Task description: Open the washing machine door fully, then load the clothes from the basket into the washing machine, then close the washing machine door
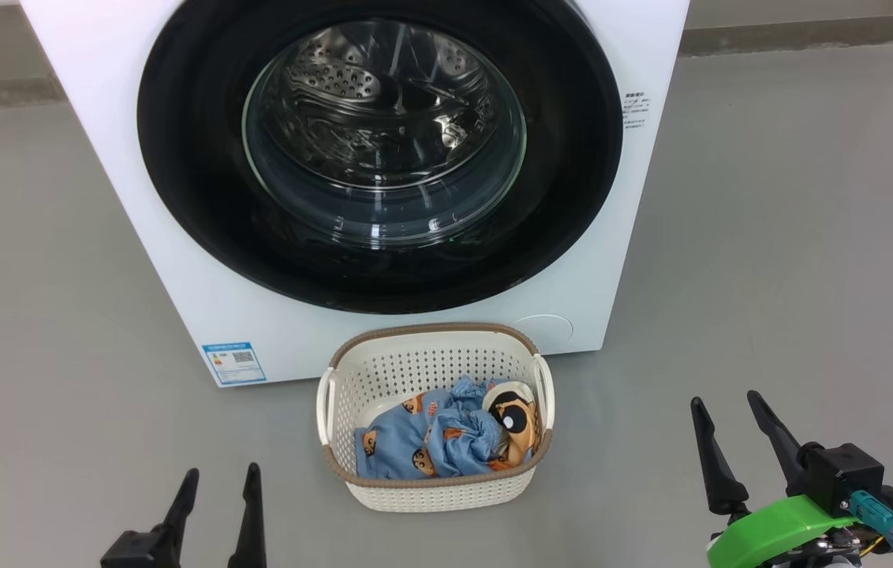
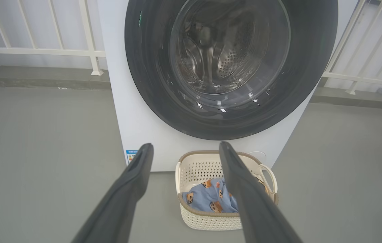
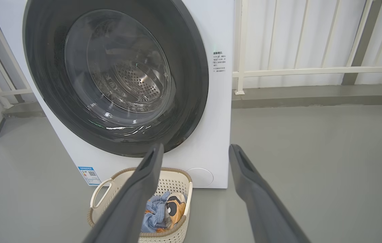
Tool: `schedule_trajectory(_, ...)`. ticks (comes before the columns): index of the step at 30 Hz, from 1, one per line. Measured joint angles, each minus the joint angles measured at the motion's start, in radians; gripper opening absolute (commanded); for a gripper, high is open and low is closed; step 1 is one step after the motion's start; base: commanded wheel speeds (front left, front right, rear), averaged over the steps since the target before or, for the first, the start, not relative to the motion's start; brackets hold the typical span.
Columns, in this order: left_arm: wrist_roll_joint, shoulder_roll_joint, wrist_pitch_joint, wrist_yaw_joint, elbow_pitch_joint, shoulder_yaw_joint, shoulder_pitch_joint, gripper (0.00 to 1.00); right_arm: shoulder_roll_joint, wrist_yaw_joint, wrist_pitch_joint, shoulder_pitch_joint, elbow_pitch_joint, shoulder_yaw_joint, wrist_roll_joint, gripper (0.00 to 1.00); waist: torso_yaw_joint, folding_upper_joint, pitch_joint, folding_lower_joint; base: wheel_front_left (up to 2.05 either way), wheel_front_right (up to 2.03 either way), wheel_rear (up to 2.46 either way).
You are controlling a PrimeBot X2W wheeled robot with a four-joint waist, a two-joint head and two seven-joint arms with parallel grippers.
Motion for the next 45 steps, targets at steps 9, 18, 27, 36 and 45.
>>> schedule_trajectory(9, -0.013, 0.000, 0.000, -0.012, 0.000, 0.000, 0.000, 1.00, 0.000, 0.000, 0.000, 0.000, 0.000, 0.000, 0.000, 1.00, -0.002, 0.0000, 0.005, 0.0000, 0.04, 0.04, -0.09)
schedule_trajectory(18, -0.014, 0.000, 0.000, -0.020, 0.002, 0.000, 0.000, 1.00, 0.001, 0.000, 0.000, 0.000, 0.000, 0.001, 0.000, 1.00, -0.004, 0.0000, 0.013, 0.0000, 0.60, 0.60, -1.20)
schedule_trajectory(27, -0.014, 0.000, 0.000, -0.027, 0.007, 0.000, 0.000, 1.00, 0.000, 0.000, 0.000, 0.000, 0.002, 0.001, -0.001, 1.00, -0.006, 0.0000, 0.015, 0.0000, 1.38, 0.96, -2.34)
schedule_trajectory(36, -0.016, -0.001, 0.000, -0.028, 0.011, 0.000, -0.001, 1.00, 0.000, 0.000, 0.000, 0.000, 0.006, 0.015, -0.001, 1.00, -0.002, 0.0000, 0.015, 0.0000, 1.62, 0.78, -2.40)
schedule_trajectory(45, -0.021, -0.005, 0.000, -0.033, 0.008, 0.002, -0.001, 1.00, -0.005, 0.000, 0.000, 0.000, 0.008, 0.022, -0.001, 1.00, 0.001, 0.0000, 0.012, 0.0000, 1.05, 0.42, -1.47)
